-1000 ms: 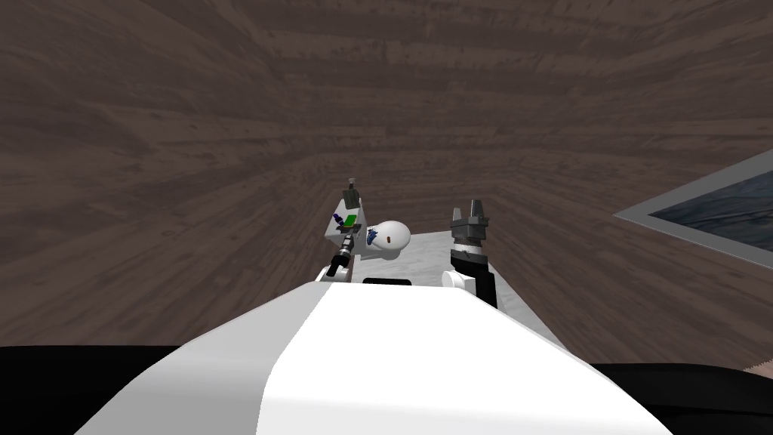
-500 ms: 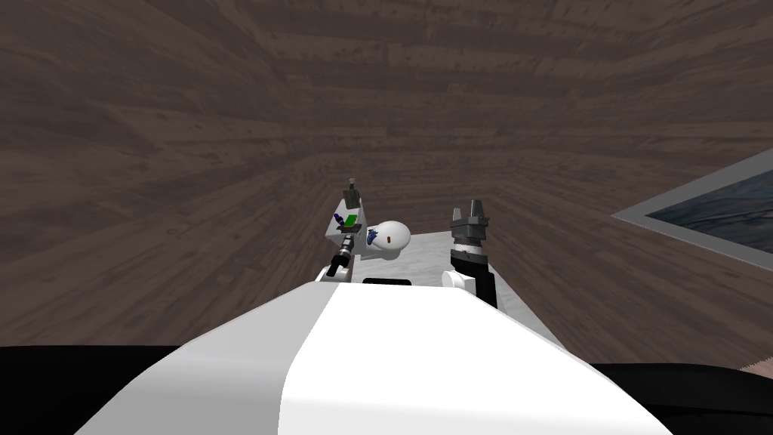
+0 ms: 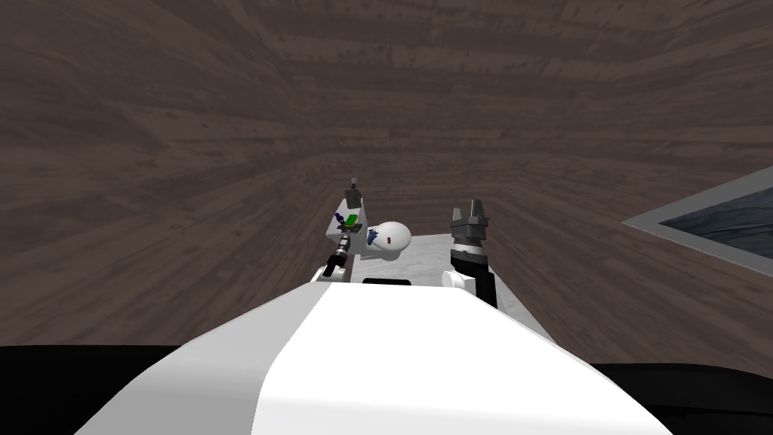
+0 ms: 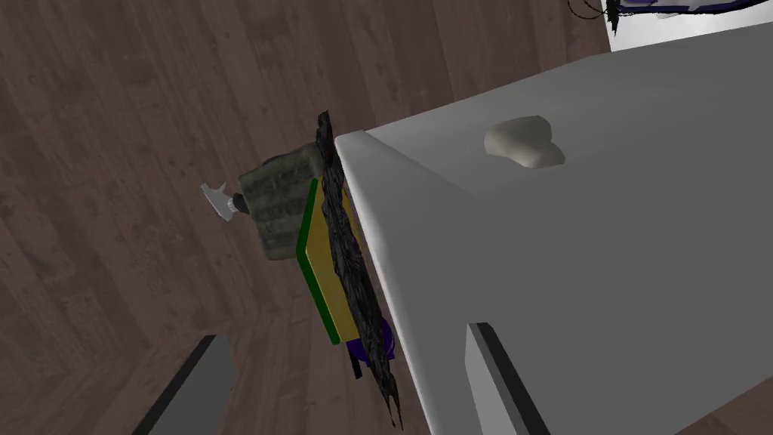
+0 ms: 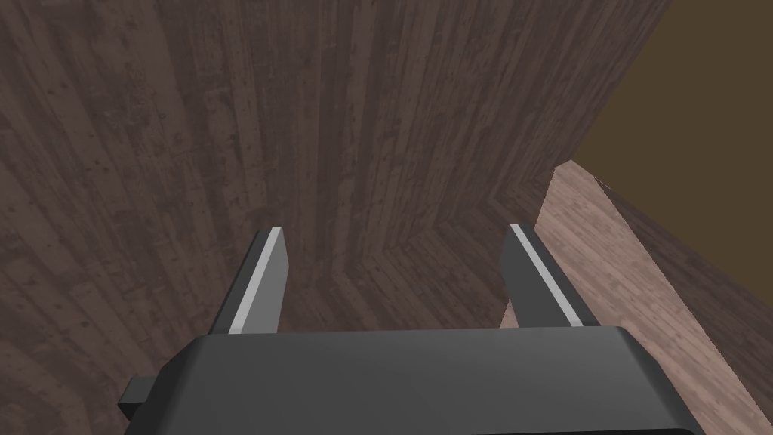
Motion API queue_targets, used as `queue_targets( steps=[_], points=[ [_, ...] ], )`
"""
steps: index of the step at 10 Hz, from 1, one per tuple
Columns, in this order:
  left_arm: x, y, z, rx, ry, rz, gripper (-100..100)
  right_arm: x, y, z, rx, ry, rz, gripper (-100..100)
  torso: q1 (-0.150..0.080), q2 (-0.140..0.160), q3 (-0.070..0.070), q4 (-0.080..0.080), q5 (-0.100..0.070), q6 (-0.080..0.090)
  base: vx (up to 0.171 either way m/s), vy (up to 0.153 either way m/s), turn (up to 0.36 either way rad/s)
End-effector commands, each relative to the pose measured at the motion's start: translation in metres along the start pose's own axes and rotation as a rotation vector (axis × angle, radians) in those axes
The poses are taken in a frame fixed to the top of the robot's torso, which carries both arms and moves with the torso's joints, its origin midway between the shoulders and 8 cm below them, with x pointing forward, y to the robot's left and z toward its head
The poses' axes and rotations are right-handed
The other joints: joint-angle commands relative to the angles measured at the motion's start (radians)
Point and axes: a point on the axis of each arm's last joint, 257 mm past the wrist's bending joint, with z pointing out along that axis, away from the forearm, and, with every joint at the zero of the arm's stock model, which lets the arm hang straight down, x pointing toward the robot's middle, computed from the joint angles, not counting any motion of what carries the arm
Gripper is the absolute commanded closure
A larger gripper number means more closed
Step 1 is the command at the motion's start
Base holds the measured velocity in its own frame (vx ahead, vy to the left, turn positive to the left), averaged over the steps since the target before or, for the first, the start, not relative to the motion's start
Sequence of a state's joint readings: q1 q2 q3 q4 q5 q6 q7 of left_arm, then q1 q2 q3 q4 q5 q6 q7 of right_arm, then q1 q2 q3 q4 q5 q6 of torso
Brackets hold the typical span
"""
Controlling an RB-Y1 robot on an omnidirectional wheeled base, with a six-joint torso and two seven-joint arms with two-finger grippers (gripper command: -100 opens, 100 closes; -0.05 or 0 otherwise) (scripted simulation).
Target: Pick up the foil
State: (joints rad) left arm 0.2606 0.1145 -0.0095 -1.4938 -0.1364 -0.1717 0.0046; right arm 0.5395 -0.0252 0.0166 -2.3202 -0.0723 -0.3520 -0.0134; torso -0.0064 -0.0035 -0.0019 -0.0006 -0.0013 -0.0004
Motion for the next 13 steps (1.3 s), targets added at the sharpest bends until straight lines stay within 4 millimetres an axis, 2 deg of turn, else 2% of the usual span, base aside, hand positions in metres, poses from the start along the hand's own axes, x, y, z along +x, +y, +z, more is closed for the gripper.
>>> queue_targets(
  steps=[1, 2, 3, 4, 5, 6, 10, 11, 12, 13],
  points=[
    [-0.023, 0.003, -0.002, -0.016, -0.023, 0.079, -100, 0.000, 0.000, 0.000, 0.000, 0.000, 0.000, 0, 0.000, 0.000, 0.000, 0.000, 0.000, 0.000, 0.037, -0.124, 0.124],
    [-0.036, 0.006, -0.003, -0.025, -0.036, 0.121, -100, 0.000, 0.000, 0.000, 0.000, 0.000, 0.000, 0, -0.001, 0.000, 0.000, 0.000, 0.000, 0.000, 0.040, -0.104, 0.104],
    [-0.029, 0.002, -0.003, -0.018, -0.028, 0.092, -100, 0.000, 0.000, 0.000, 0.000, 0.000, 0.000, 0, 0.000, 0.000, 0.000, 0.000, 0.000, 0.000, 0.019, -0.044, 0.025],
    [-0.031, 0.002, -0.003, -0.021, -0.029, 0.098, 0, 0.000, 0.000, 0.000, 0.000, 0.000, 0.000, 0, 0.003, 0.001, 0.000, 0.000, 0.001, 0.001, 0.003, -0.009, -0.003],
    [-0.030, 0.002, -0.003, -0.020, -0.029, 0.097, -100, 0.000, 0.000, 0.000, 0.000, 0.000, 0.000, 0, 0.006, 0.002, 0.001, 0.000, 0.001, 0.000, 0.000, 0.000, 0.000],
    [-0.031, 0.002, -0.003, -0.020, -0.029, 0.097, 100, 0.000, 0.000, 0.000, 0.000, 0.000, 0.000, 0, 0.007, 0.002, 0.001, 0.000, 0.001, 0.000, 0.000, 0.000, 0.000],
    [-0.030, 0.002, -0.003, -0.020, -0.029, 0.097, 100, 0.000, 0.000, 0.000, 0.000, 0.000, 0.000, 0, 0.007, 0.002, 0.001, 0.000, 0.001, 0.000, 0.000, 0.000, 0.000],
    [-0.030, 0.002, -0.003, -0.020, -0.029, 0.097, 0, 0.000, 0.000, 0.000, 0.000, 0.000, 0.000, 0, 0.007, 0.002, 0.001, 0.000, 0.001, 0.000, 0.000, 0.000, 0.000],
    [-0.007, -0.002, 0.001, -0.005, -0.005, 0.014, -100, 0.000, 0.000, 0.000, 0.000, 0.000, 0.000, 0, 0.007, 0.002, 0.001, 0.000, 0.001, 0.000, -0.033, 0.054, -0.154],
    [0.004, -0.004, 0.003, 0.002, 0.008, -0.028, -100, 0.000, 0.000, 0.000, 0.000, 0.000, 0.000, 0, 0.010, 0.004, 0.002, 0.001, 0.002, 0.001, -0.061, 0.104, -0.135]
  ],
)
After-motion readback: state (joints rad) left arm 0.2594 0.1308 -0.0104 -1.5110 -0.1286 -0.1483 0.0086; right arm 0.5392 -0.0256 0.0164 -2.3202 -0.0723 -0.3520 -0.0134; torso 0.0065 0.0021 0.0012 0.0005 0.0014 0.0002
